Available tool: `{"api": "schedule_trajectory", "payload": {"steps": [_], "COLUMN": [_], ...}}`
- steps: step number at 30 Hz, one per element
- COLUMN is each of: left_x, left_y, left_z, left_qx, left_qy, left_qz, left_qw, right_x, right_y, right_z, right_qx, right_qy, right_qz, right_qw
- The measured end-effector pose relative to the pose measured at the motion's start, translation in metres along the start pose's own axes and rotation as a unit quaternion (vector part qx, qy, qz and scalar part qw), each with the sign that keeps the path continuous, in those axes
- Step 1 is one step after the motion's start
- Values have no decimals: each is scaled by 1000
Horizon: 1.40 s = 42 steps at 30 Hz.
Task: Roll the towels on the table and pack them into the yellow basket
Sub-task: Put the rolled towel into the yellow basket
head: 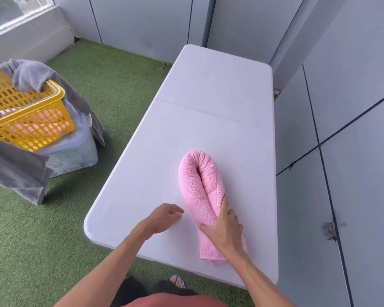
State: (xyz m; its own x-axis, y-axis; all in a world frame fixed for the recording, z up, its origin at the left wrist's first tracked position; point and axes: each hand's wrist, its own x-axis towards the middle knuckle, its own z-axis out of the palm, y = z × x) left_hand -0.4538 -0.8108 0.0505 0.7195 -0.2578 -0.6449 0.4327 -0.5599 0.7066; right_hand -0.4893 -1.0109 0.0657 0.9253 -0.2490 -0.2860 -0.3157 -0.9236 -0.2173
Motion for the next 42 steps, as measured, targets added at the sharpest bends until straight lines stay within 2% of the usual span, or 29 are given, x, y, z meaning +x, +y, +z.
{"api": "schedule_trajectory", "payload": {"steps": [3, 6, 16, 20, 24, 30, 35, 42], "left_x": [-5, -14, -68, -94, -96, -63, -9, 49], "left_y": [-22, -50, -195, -251, -279, -297, -321, -365], "left_z": [-27, -68, -287, -380, -449, -545, -657, -783], "left_qx": [39, 76, 57, 44, 28, 70, 110, 162], "left_qy": [120, 192, 317, 382, 441, 479, 513, 515], "left_qz": [39, 60, 21, -7, -19, -16, -30, -135], "left_qw": [991, 977, 947, 923, 897, 875, 851, 831], "right_x": [3, 8, 7, 5, 15, 65, 144, 265], "right_y": [-33, -89, -355, -454, -537, -659, -776, -922], "right_z": [4, 16, 79, 100, 116, 129, 150, 190], "right_qx": [27, 51, 94, 117, 134, 165, 164, 76], "right_qy": [-4, -19, -91, -123, -148, -167, -163, -209], "right_qz": [-17, -47, -142, -163, -169, -168, -162, -168], "right_qw": [999, 997, 981, 972, 965, 957, 959, 960]}}
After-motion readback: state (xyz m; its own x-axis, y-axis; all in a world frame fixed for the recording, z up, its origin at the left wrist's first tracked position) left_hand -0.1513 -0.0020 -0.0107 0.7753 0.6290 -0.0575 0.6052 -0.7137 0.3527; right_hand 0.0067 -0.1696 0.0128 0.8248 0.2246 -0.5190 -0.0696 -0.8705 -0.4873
